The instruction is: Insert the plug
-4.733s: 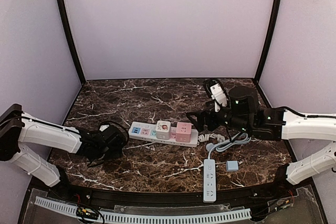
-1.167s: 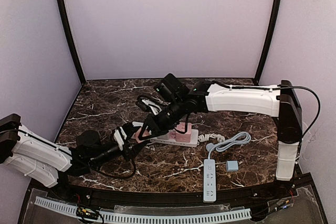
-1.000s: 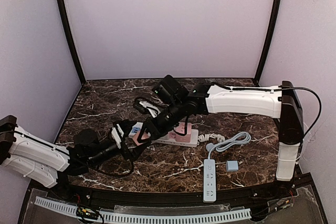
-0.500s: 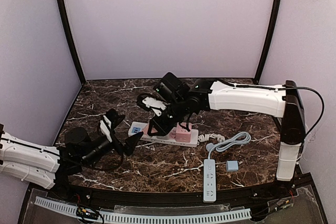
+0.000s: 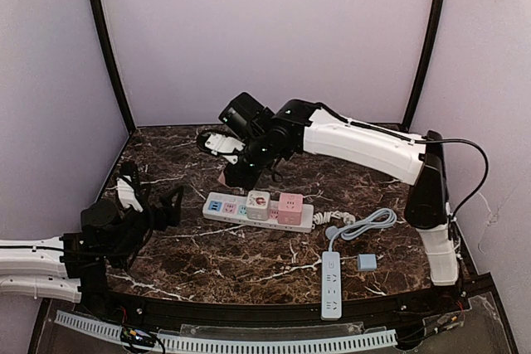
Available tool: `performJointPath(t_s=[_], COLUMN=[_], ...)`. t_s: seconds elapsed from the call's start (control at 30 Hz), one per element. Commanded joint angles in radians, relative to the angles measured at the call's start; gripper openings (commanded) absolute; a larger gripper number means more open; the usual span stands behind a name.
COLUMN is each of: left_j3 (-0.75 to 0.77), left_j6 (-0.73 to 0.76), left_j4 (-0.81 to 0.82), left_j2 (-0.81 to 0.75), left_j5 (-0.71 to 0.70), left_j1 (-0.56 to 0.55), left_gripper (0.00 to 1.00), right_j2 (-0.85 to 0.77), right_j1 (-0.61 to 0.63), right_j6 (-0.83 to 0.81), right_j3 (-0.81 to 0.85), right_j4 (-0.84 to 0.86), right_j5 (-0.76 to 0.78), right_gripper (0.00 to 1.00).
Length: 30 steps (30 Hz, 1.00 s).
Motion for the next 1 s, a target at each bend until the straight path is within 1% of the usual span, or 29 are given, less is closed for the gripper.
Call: performJointPath(t_s=[0.0, 0.07, 0.27, 0.4, 0.67, 0.73, 0.97], left_j3=[-0.007, -0.003, 0.016, 0.026, 0.020, 0.018, 0.016], left_j6=[-0.053, -0.053, -0.051, -0.048, -0.040, -0.039, -0.036], left_j4=[-0.124, -0.124, -0.106, -0.098, -0.093, -0.091, -0.082], left_j2=[-0.013, 0.000, 0.088, 0.117, 0.106, 0.104, 0.110], left_j5=[-0.107, -0.114, -0.137, -0.130, -0.132, -0.132, -0.135], left_j1=[0.000, 0.000, 0.002, 0.002, 0.002, 0.002, 0.003], left_gripper=[0.99, 0.99, 0.99, 0.99, 0.98, 0.98, 0.97], right_j2=[0.113, 0.144, 0.212, 0.268, 0.314, 0.317, 0.324], right_j1=[-0.009, -0.013, -0.037, -0.049, -0.062, -0.064, -0.063], right_j6=[-0.087, -0.108, -0.134, -0.146, -0.172, -0.180, -0.202], right_j3=[0.130, 0.161, 0.177, 0.210, 0.216, 0.208, 0.188], right_j4=[-0.124, -0.124, -0.077, -0.070, -0.053, -0.051, -0.045], right_j5=[0.035, 0.019, -0.015, -0.030, -0.049, -0.080, -0.120], right_gripper=[0.00, 0.00, 0.00, 0.00, 0.00, 0.00, 0.00])
